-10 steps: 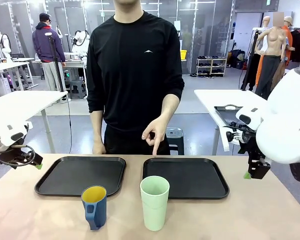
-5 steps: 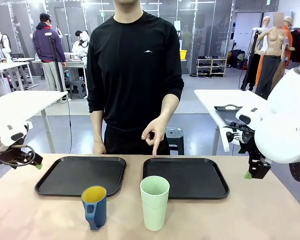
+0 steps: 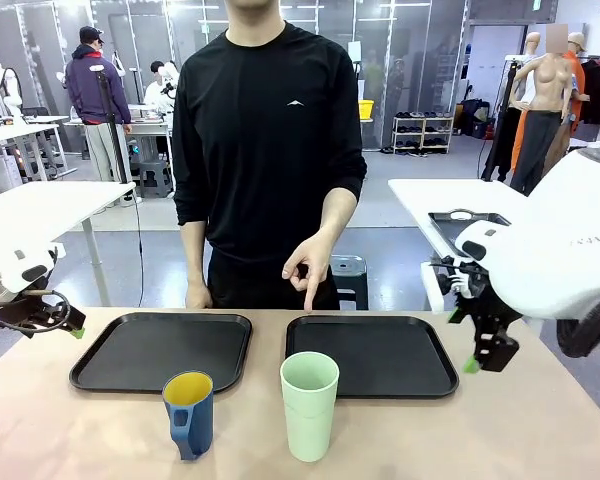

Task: Sort and store the cups by type.
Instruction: Pick up the Reusable plastic cup.

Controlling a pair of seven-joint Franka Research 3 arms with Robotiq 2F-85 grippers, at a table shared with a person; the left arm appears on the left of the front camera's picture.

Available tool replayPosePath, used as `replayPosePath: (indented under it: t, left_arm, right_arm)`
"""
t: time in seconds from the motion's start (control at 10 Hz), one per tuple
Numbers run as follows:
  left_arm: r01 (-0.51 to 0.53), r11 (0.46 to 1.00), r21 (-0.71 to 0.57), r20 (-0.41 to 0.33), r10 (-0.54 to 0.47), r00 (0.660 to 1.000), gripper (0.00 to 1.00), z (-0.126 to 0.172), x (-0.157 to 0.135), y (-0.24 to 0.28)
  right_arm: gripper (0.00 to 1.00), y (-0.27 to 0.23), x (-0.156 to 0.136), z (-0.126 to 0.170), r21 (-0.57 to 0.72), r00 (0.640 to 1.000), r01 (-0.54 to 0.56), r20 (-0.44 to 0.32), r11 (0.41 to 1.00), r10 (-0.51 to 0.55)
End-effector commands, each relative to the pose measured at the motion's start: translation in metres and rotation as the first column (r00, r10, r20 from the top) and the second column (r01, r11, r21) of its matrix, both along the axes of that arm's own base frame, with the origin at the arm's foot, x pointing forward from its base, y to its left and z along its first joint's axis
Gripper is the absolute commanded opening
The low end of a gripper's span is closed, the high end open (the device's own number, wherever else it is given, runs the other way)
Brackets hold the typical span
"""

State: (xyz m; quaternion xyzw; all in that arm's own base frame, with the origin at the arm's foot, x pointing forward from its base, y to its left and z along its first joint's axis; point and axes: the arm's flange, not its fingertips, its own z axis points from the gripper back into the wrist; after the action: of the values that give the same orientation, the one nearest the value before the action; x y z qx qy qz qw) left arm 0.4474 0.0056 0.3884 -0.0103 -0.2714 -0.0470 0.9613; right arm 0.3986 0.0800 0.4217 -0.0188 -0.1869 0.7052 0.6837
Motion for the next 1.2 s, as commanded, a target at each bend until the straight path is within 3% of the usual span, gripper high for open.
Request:
replayPosePath:
  t: [0.0,0.2,0.4,0.6,0.9,1.1]
  left_arm:
    - [-0.004,1.000,-0.003,-0.001,0.004,1.000,1.00,-0.001,0.000,0.001]
    - [-0.004,1.000,-0.003,-0.001,0.004,1.000,1.00,-0.001,0.000,0.001]
    - [-0.004,1.000,-0.003,-0.001,0.004,1.000,1.00,-0.001,0.000,0.001]
    - [-0.004,1.000,-0.003,-0.001,0.004,1.000,1.00,-0.001,0.000,0.001]
    - [-0.004,1.000,-0.003,-0.001,0.004,1.000,1.00,-0.001,0.000,0.001]
    - [-0.004,1.000,-0.003,-0.001,0.004,1.000,1.00,-0.001,0.000,0.001]
  right_arm:
    - [1.00,-0.001,-0.006,-0.035,0.131,0.993,-0.098,-0.051,0.987,0.105]
    - [1.00,0.010,-0.001,-0.059,0.329,0.984,-0.147,-0.047,0.933,0.172]
    - [1.00,0.015,-0.002,-0.083,0.542,0.983,-0.160,0.009,0.825,0.185]
    - [1.00,0.012,-0.001,-0.103,0.651,0.993,-0.108,0.031,0.751,0.116]
    - [1.00,0.016,0.008,-0.125,0.782,0.983,-0.137,0.031,0.608,0.181]
    - [1.00,0.012,0.017,-0.133,0.788,0.982,-0.139,0.033,0.599,0.183]
